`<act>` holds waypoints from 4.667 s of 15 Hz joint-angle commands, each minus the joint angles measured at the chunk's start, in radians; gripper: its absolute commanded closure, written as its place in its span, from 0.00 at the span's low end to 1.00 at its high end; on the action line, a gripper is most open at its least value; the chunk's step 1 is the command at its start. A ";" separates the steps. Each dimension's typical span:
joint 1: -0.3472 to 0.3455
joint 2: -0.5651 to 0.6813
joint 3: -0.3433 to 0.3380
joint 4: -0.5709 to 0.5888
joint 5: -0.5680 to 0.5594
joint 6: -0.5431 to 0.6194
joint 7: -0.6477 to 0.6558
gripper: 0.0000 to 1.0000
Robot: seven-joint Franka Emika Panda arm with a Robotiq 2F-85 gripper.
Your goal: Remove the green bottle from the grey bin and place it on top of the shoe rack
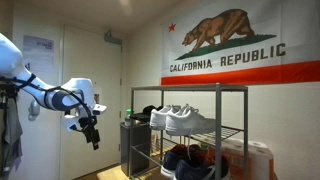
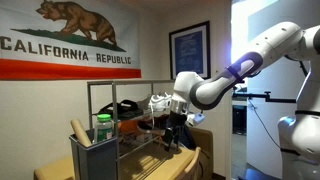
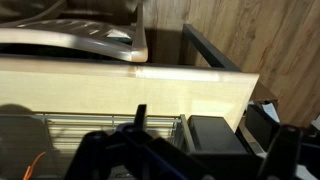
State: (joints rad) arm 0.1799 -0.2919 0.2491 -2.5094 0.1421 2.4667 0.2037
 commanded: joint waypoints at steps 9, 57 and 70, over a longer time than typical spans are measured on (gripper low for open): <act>0.009 0.000 -0.009 0.001 -0.004 -0.002 0.003 0.00; 0.360 0.700 -0.190 1.052 -0.986 -0.009 0.586 0.00; 0.399 0.808 -0.153 1.234 -1.063 -0.354 0.609 0.00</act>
State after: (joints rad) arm 0.5702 0.4747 0.0956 -1.3398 -0.8969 2.1590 0.7966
